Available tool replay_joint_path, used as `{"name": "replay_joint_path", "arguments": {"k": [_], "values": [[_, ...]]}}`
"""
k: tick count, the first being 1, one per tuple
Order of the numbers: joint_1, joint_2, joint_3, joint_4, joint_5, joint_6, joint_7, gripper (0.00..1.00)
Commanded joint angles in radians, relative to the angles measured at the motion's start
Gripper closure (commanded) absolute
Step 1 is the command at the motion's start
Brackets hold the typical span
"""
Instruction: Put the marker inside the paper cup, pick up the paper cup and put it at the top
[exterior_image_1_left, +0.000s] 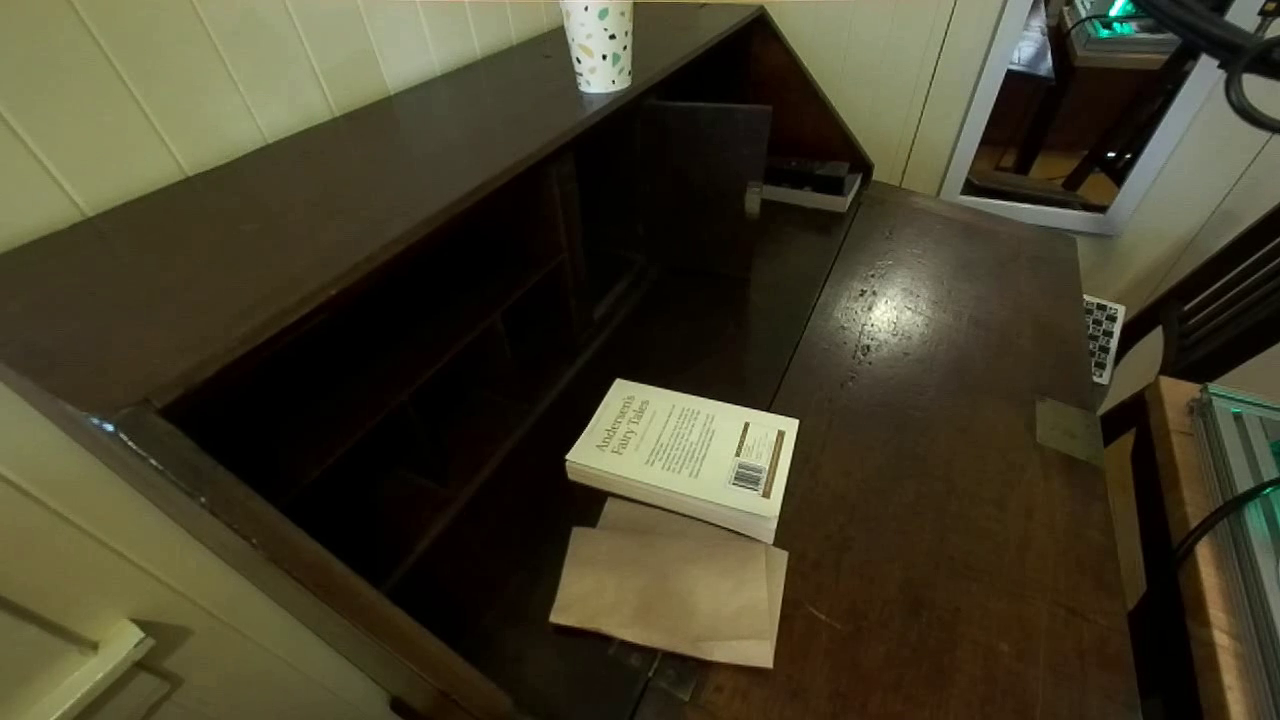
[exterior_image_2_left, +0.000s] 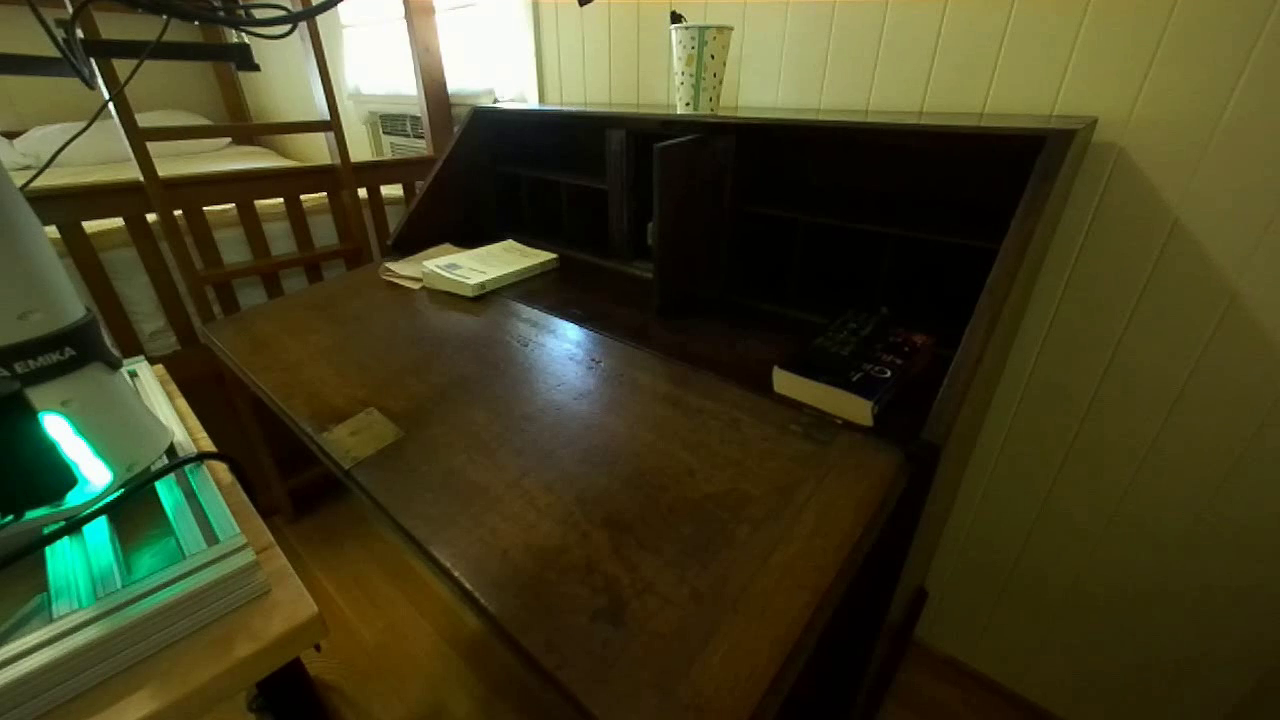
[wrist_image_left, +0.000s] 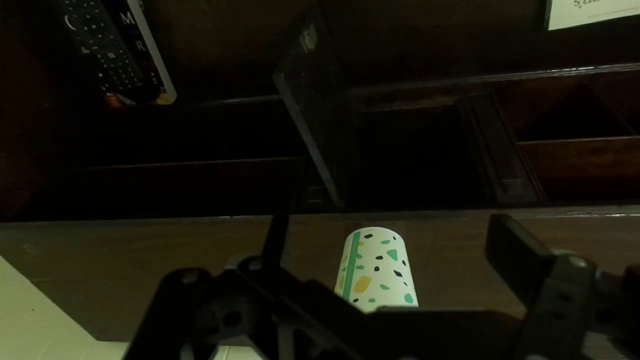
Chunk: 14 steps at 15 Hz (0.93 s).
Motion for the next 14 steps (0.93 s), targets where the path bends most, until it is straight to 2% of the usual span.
{"name": "replay_joint_path", "arguments": {"k": [1, 5, 7, 11, 14], "values": [[-0.006, 0.011, -0.008, -0.010, 0.036, 0.022, -0.048, 0.00], [-0.017, 0.046, -0.033, -0.041, 0.065, 0.063, -0.095, 0.00], [-0.021, 0.063, -0.047, -0.060, 0.092, 0.124, -0.148, 0.00], [-0.027, 0.116, -0.066, -0.095, 0.228, 0.248, -0.337, 0.00], [-0.033, 0.158, -0.061, -0.105, 0.384, 0.305, -0.494, 0.00]]}}
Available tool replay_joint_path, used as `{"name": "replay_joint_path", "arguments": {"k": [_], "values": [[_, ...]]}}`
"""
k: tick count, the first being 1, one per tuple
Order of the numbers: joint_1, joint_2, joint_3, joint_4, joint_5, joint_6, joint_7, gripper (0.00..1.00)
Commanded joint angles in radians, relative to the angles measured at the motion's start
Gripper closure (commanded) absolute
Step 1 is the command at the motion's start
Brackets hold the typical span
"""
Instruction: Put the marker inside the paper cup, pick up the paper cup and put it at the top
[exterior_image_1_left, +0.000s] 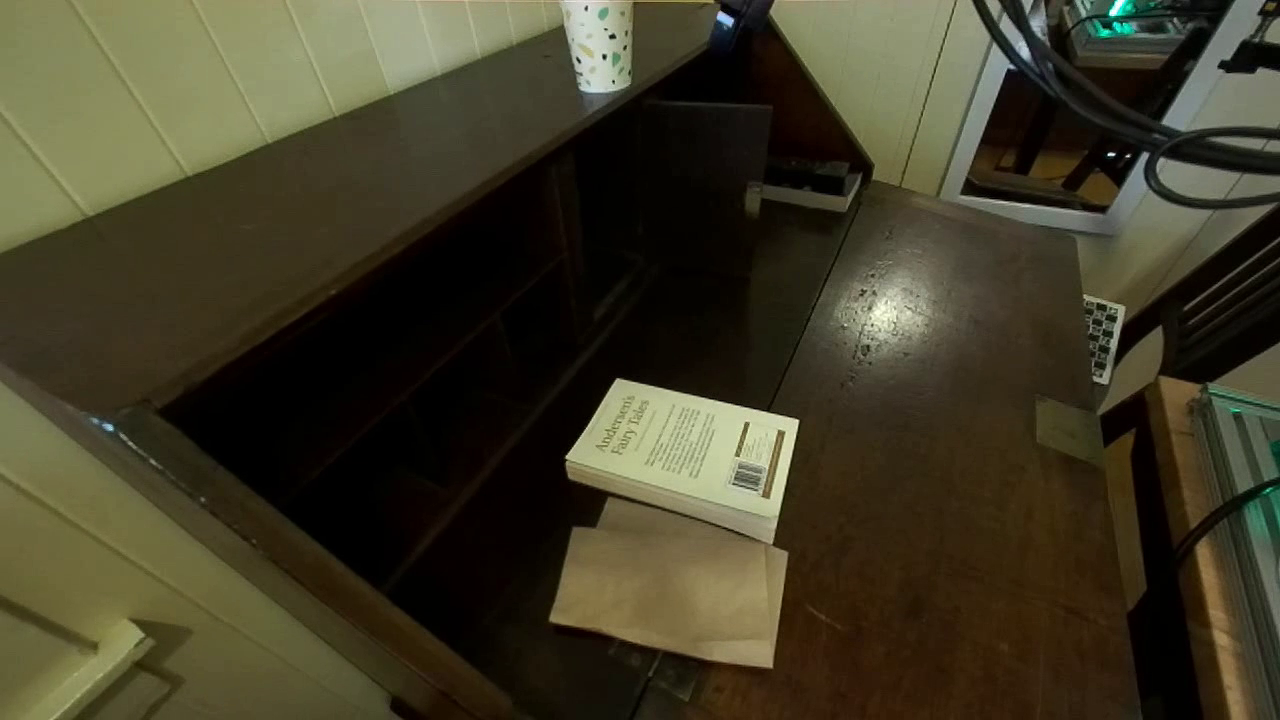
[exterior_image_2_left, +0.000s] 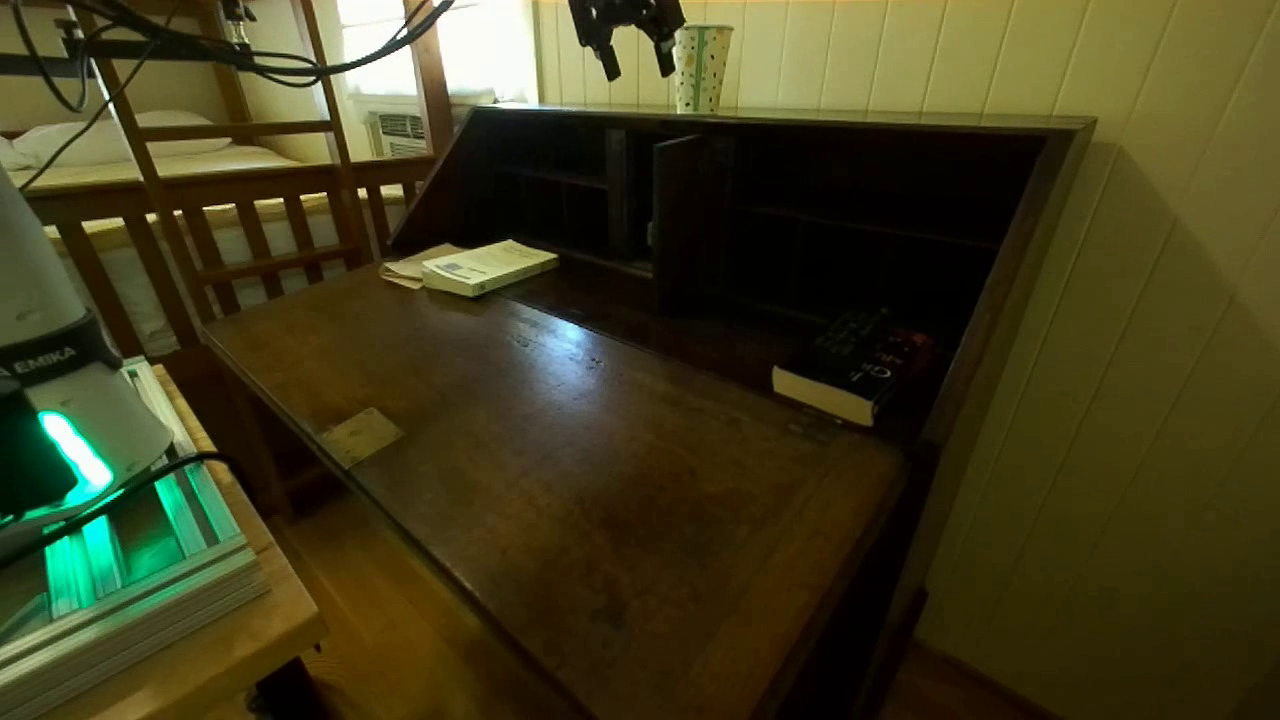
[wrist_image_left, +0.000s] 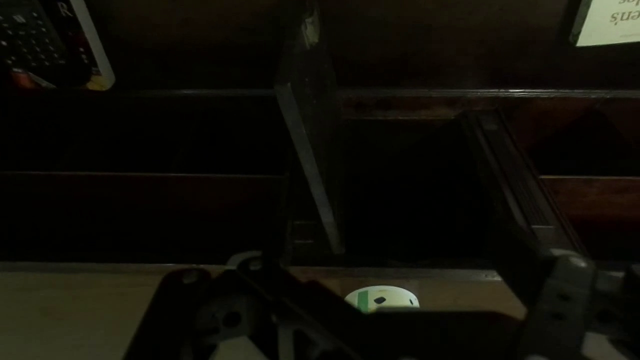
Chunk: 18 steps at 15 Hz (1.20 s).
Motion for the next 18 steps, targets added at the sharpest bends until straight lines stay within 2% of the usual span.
{"name": "replay_joint_path", "arguments": {"k": [1, 5, 12, 18], "values": [[-0.015, 0.045, 0.010, -0.012, 0.167, 0.068, -0.184, 0.00], [-0.038, 0.084, 0.020, -0.003, 0.226, 0.074, -0.293, 0.00], [-0.063, 0.106, 0.018, -0.009, 0.142, 0.041, -0.316, 0.00], [-0.057, 0.123, 0.034, -0.002, 0.124, -0.015, -0.347, 0.00]]}}
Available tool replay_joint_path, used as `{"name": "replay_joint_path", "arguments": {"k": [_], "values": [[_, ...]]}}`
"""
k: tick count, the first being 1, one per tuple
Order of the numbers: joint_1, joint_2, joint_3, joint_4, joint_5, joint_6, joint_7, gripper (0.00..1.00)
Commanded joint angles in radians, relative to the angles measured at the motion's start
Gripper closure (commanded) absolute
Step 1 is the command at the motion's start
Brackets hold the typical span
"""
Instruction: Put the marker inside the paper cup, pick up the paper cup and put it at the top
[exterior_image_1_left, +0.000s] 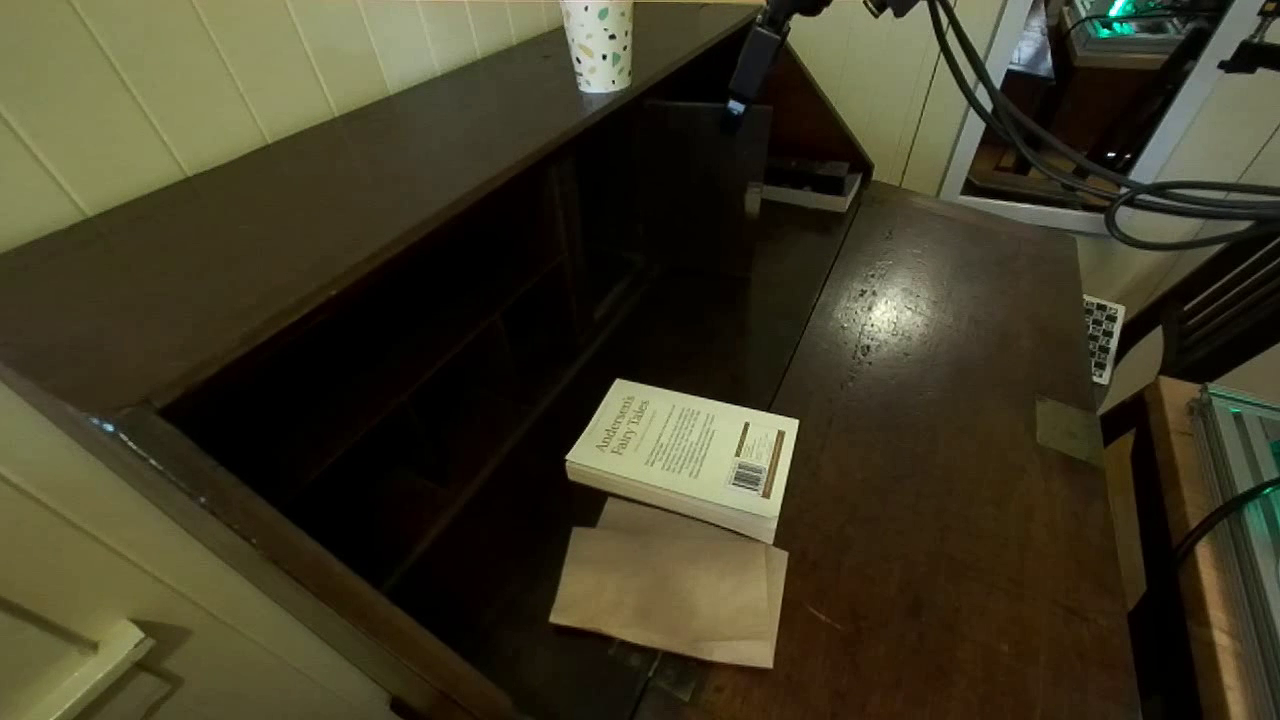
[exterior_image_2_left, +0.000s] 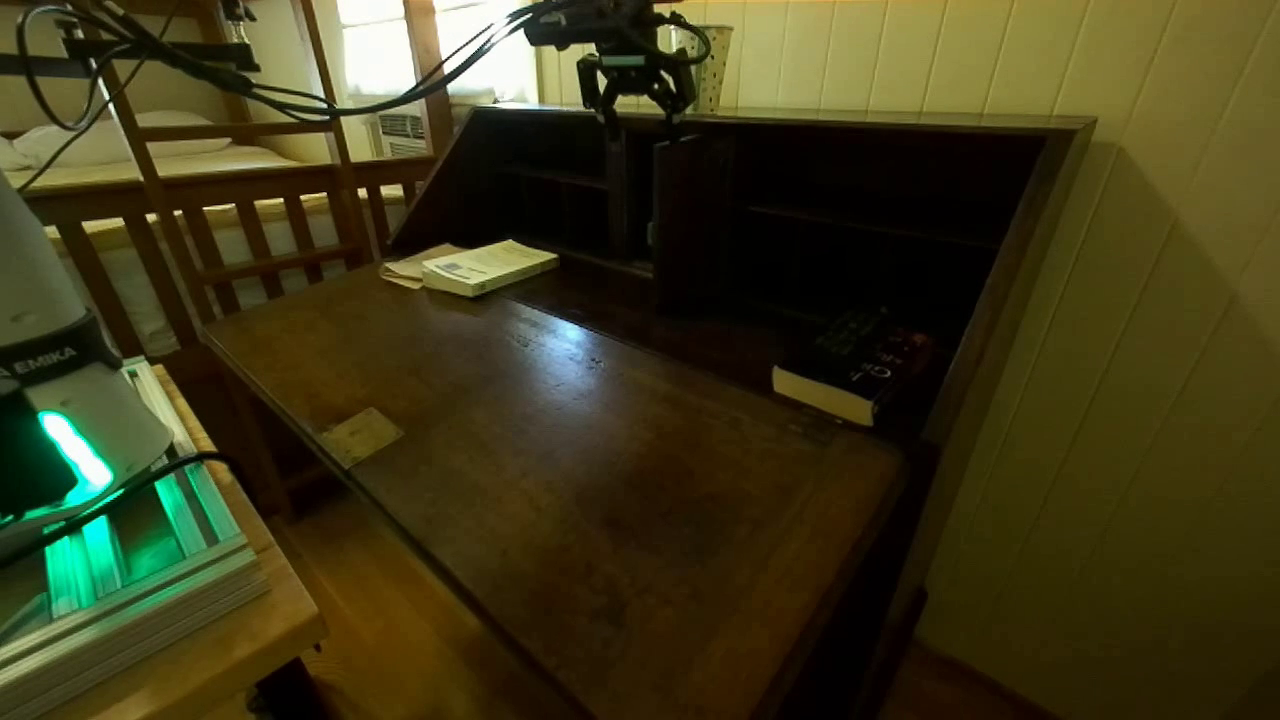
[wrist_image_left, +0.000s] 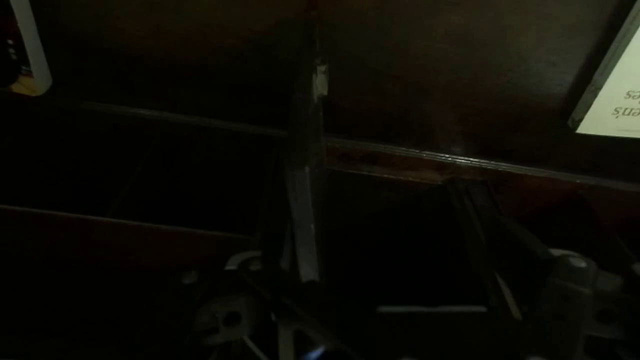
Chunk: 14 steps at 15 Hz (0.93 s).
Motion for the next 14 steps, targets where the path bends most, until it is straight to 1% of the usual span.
{"name": "replay_joint_path", "arguments": {"k": [1, 4, 7, 10, 14], "values": [[-0.007, 0.008, 0.028, 0.009, -0.040, -0.045, -0.018, 0.00], [0.002, 0.011, 0.056, 0.025, -0.029, -0.088, -0.055, 0.00], [0.015, 0.027, 0.086, 0.049, -0.030, -0.098, -0.102, 0.00], [0.027, 0.060, 0.106, 0.076, -0.037, -0.065, -0.105, 0.00], [0.043, 0.116, 0.128, 0.117, -0.052, 0.017, -0.058, 0.00]]}}
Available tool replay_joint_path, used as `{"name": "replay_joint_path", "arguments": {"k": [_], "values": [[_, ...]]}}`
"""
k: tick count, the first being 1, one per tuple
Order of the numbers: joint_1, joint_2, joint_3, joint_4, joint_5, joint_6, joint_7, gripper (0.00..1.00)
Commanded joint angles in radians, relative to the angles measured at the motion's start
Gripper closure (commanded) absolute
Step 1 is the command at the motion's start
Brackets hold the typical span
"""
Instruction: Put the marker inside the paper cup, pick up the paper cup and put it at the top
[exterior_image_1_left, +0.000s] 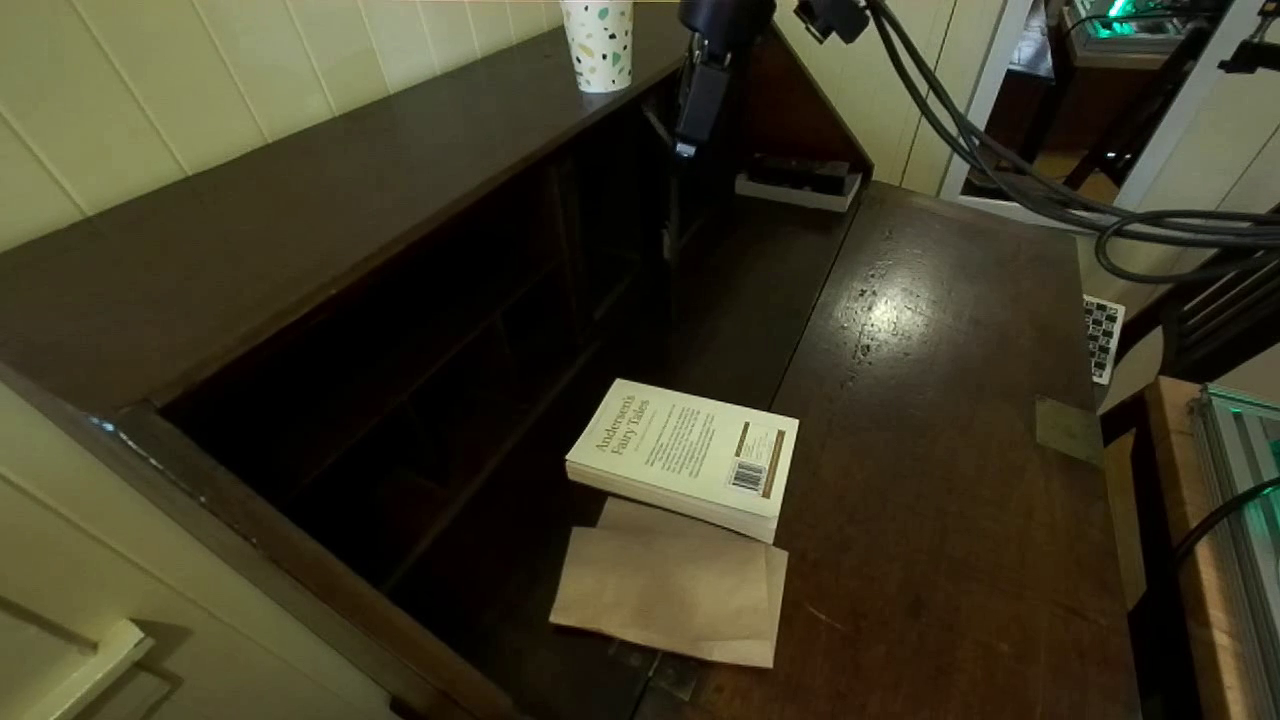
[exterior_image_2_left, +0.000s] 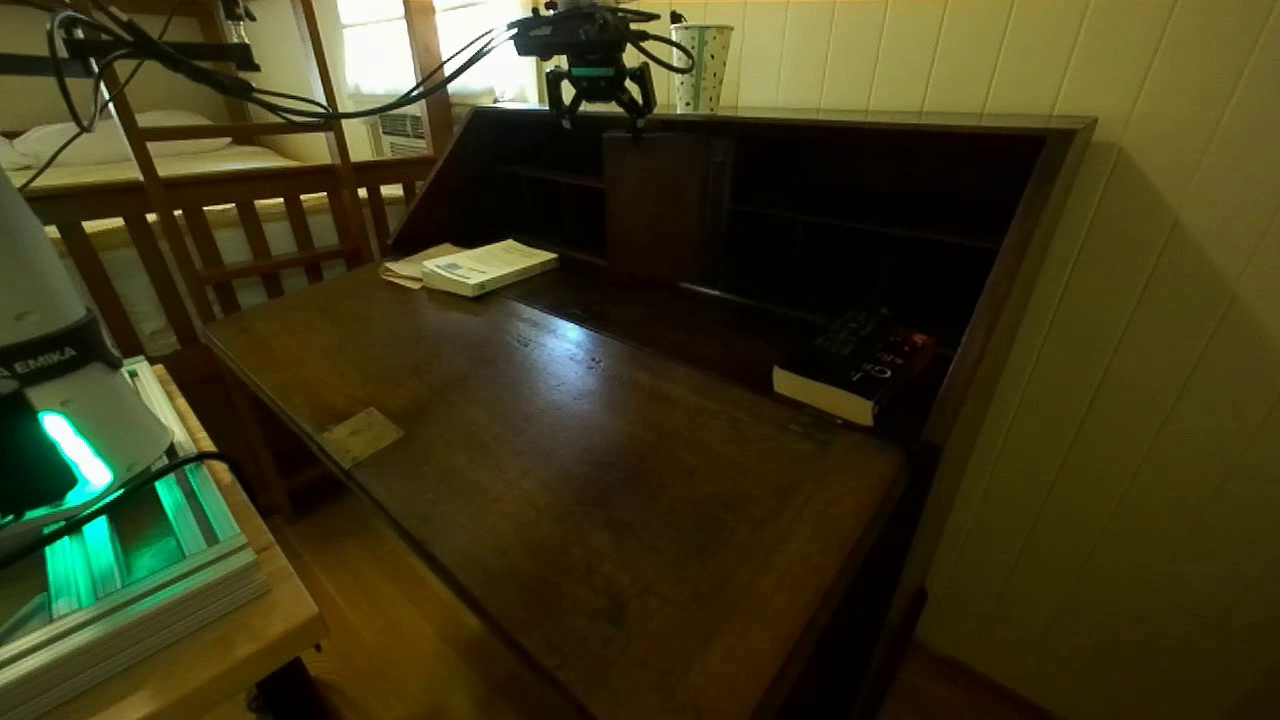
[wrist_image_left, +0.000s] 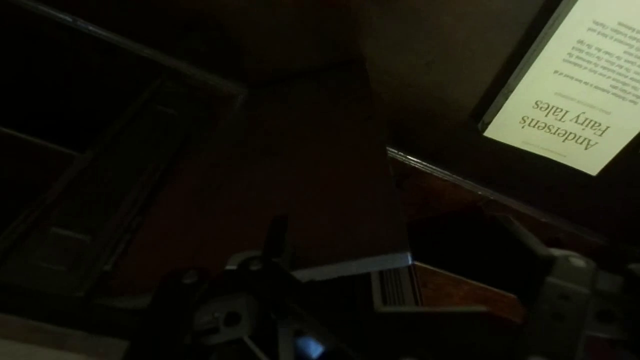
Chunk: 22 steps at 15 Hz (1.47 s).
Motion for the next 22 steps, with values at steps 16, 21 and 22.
{"name": "replay_joint_path", "arguments": {"k": [16, 21, 22], "values": [[0.026, 0.035, 0.044, 0.164, -0.136, -0.114, 0.278, 0.00], [0.039, -0.021, 0.024, 0.226, -0.193, -0.365, 0.450, 0.00], [0.039, -0.030, 0.022, 0.234, -0.196, -0.398, 0.471, 0.00]]}}
